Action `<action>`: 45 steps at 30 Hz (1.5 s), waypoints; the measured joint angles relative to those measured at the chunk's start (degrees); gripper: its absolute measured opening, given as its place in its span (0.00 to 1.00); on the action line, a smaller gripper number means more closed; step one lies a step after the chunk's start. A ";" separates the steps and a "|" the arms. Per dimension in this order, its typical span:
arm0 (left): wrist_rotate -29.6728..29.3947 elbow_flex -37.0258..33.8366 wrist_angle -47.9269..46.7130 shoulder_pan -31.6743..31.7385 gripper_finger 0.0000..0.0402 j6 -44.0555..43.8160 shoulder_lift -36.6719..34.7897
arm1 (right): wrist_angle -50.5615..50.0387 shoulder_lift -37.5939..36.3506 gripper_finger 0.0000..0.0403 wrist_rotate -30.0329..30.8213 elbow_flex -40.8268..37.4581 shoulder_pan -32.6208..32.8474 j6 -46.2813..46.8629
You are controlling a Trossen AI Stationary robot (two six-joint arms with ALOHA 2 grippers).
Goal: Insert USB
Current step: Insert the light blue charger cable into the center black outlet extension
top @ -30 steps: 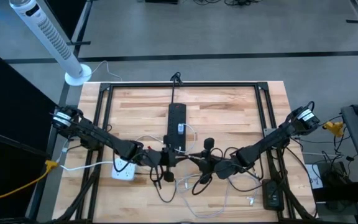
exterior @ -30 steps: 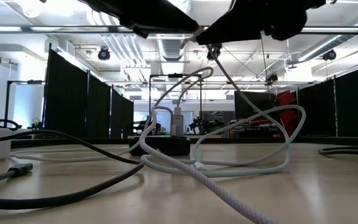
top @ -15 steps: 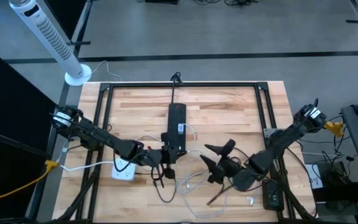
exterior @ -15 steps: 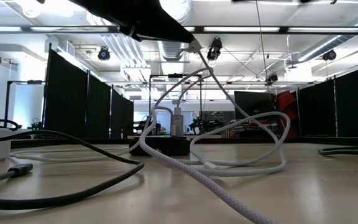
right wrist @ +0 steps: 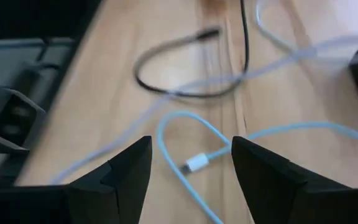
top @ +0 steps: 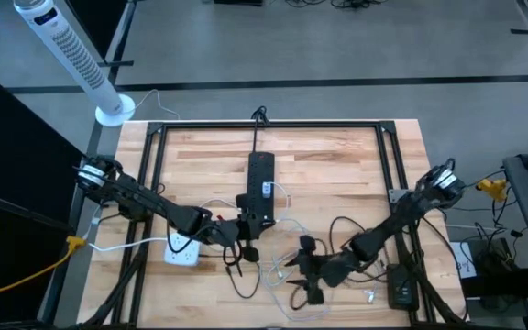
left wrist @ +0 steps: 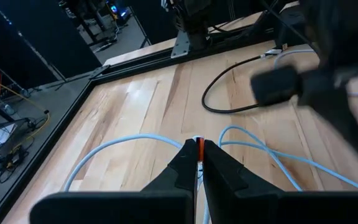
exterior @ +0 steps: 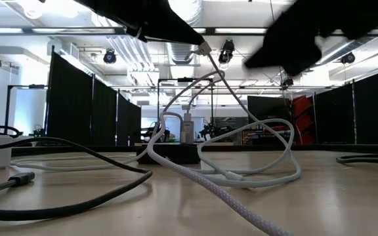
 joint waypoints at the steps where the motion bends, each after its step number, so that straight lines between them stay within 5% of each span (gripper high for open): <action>1: 0.00 0.00 0.00 0.00 0.00 0.06 0.00 | 0.06 1.27 0.52 -0.54 0.43 -0.62 0.09; 12: 0.10 0.00 -0.22 0.04 0.00 -0.07 -0.04 | -11.39 8.55 0.65 -12.44 7.41 -7.35 11.27; 30: 0.17 0.02 -0.95 0.04 0.00 -0.13 -0.07 | -15.78 8.91 0.54 -14.45 11.17 -6.19 14.27; 45: 0.22 0.04 -1.70 0.04 0.00 -0.76 -0.09 | -22.92 9.81 0.50 -7.75 14.22 -4.60 17.46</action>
